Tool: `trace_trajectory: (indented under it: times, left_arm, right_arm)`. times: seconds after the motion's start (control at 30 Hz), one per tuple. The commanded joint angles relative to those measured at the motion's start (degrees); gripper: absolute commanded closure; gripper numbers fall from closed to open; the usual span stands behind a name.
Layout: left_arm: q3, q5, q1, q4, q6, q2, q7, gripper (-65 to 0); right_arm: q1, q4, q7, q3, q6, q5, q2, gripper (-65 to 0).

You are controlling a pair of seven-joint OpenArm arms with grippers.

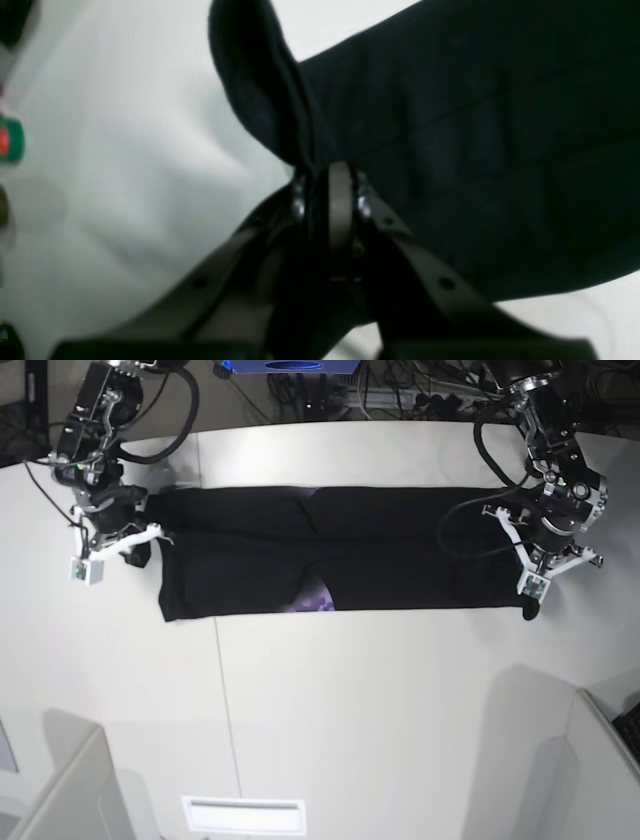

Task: Fold the T-shirt properly
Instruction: 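Grasp the strip end with the left gripper and carry it toward the right gripper, then lay the strip end down at the middle with the left gripper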

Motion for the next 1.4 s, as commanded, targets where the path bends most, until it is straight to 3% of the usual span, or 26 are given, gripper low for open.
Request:
trace_trajectory:
  times: [0.0, 0.33, 0.67, 0.9, 1.37]
  left_arm:
    - [0.6, 0.8, -0.4, 1.2, 0.1, 0.5, -0.8, 0.0]
    - [7.4, 2.9, -0.4, 1.6, 0.2, 5.2, -0.6, 0.0]
    - [16.6, 2.3, -0.4, 1.1, 5.6, 7.5, -0.6, 0.0]
    - [17.3, 2.8, -0.4, 1.0, 5.6, 11.4, -0.6, 0.0]
    - [21.6, 2.6, -0.6, -0.7, 5.7, 13.1, -0.6, 0.0]
  right_arm:
    - [0.3, 1.2, 1.1, 0.1, 0.3, 0.4, 0.4, 0.0]
    - [0.3, 1.0, 1.1, 0.1, 0.3, 0.4, 0.4, 0.0]
    - [0.4, 1.0, 1.1, 0.1, 0.3, 0.4, 0.4, 0.0]
    - [0.4, 0.9, 1.1, 0.1, 0.3, 0.4, 0.4, 0.0]
    - [0.4, 0.9, 1.1, 0.1, 0.3, 0.4, 0.4, 0.0]
